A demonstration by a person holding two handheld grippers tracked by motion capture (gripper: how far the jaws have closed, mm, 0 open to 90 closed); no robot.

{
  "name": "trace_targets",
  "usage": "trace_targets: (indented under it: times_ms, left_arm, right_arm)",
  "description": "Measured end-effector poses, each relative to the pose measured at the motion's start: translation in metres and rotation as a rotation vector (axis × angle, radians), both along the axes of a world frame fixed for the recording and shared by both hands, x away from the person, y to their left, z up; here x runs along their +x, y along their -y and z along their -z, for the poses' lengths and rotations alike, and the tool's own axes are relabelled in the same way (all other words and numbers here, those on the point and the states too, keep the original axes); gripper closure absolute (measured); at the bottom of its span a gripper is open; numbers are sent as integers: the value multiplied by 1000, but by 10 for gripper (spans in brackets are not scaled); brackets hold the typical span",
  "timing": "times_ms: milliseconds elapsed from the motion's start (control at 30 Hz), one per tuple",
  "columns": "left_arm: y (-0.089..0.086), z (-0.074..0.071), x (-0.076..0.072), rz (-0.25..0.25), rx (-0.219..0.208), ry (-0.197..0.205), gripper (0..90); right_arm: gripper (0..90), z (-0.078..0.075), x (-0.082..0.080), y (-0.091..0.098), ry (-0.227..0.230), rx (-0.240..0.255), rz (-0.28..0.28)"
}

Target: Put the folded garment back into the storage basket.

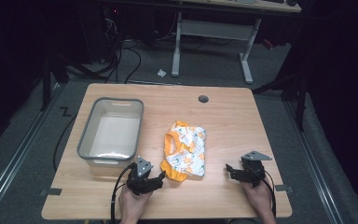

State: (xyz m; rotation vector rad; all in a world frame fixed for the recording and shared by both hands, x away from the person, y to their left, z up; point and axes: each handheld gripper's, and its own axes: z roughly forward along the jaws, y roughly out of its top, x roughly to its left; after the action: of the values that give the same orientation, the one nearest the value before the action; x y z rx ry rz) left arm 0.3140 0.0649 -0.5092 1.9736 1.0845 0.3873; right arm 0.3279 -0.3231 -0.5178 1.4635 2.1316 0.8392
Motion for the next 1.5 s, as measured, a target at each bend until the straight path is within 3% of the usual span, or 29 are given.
trace_targets:
  times_ms: [233,533,833,1133,1500]
  left_arm:
    - [8,-10,1,24,-51,9,301]
    - [15,-17,6,24,-72,9,302]
    - [27,-26,17,30,-64,16,288]
    - [36,-27,32,46,-44,-20,286]
    - [45,-28,50,27,-20,-63,253]
  right_arm:
    - [235,0,0,0,0,0,0]
    - [235,0,0,0,1,0,-1]
    - [235,0,0,0,2,0,-2]
    - [235,0,0,0,2,0,-3]
    - [235,0,0,0,2,0,-3]
